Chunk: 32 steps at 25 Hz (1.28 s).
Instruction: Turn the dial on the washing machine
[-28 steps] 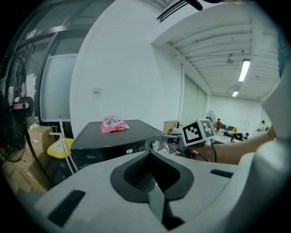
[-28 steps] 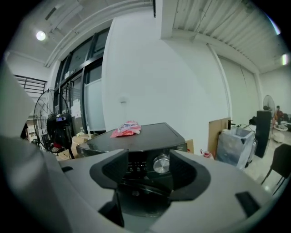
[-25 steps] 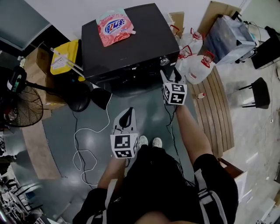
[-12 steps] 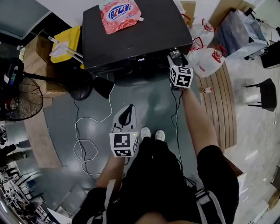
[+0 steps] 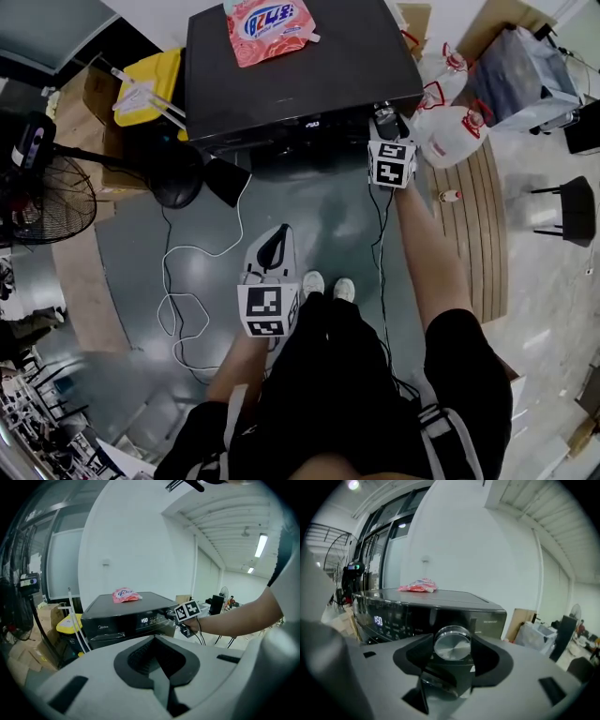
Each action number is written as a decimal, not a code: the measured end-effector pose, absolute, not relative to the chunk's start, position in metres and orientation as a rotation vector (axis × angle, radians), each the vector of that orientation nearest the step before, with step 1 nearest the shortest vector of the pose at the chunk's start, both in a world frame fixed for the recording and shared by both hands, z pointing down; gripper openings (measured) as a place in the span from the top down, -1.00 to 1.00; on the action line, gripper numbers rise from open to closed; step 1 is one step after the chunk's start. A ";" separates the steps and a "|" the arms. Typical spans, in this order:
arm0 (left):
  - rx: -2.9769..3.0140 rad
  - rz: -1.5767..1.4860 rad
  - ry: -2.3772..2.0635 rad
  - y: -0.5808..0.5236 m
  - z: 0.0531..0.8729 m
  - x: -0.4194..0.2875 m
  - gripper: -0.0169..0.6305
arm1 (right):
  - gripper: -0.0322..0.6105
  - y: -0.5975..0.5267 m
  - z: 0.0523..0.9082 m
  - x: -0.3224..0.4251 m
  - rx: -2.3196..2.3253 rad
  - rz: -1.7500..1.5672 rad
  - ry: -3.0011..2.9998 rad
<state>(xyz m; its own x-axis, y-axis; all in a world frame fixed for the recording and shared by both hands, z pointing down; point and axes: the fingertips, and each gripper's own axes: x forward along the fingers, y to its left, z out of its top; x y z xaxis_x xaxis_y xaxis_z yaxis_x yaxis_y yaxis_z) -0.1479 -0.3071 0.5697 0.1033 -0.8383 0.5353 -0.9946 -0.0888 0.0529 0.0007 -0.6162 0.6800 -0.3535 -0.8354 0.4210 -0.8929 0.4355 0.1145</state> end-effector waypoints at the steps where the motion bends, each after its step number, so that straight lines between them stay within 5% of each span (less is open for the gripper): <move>1: 1.983 0.526 -1.790 -0.306 0.570 -0.149 0.96 | 0.12 -0.616 0.680 0.000 1.447 0.136 -2.252; 32: 1.952 0.519 -1.816 -0.291 0.576 -0.160 0.96 | 0.11 -0.616 0.702 -0.015 1.022 -1.067 -1.400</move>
<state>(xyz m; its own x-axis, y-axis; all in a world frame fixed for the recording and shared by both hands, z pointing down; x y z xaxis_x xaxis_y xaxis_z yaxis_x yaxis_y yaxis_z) -0.1598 -0.2907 0.5761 0.0761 -0.8393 0.5383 -0.9970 -0.0566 0.0527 -0.0152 -0.6156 0.7024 -0.0834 -0.9688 0.2336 -0.0314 0.2368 0.9710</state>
